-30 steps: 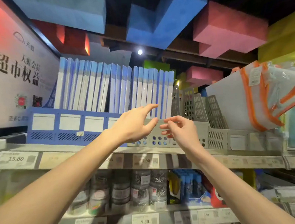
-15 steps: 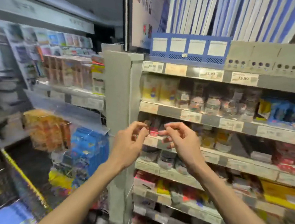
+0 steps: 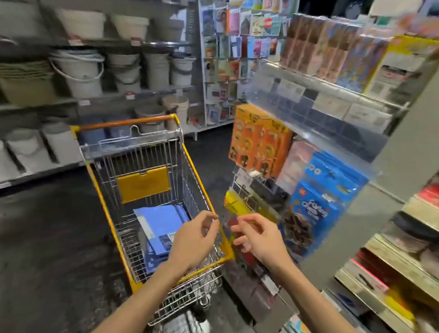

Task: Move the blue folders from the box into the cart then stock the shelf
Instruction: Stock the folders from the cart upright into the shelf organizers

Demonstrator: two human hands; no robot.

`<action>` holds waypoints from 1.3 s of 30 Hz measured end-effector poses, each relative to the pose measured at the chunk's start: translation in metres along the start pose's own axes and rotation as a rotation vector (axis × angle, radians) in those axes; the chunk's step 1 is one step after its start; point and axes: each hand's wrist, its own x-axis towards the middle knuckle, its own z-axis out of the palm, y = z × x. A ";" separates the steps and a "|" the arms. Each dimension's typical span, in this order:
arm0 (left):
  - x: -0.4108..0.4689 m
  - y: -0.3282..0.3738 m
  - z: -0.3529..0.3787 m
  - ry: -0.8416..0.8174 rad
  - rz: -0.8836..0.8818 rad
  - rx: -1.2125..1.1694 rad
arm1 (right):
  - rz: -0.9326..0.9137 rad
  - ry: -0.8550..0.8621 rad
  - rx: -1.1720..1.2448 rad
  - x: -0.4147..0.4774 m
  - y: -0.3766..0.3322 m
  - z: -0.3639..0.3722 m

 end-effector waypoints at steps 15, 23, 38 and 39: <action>0.131 -0.210 -0.075 -0.064 -0.499 -0.150 | 0.320 -0.162 -0.179 0.188 0.077 0.196; 0.198 -0.292 -0.032 0.009 -0.843 -0.351 | 0.494 -0.188 -0.224 0.288 0.145 0.220; 0.254 -0.421 0.040 0.057 -1.290 -0.353 | 0.774 -0.421 -0.346 0.403 0.239 0.240; 0.257 -0.427 0.042 0.066 -1.302 -0.354 | 0.791 -0.424 -0.355 0.404 0.245 0.242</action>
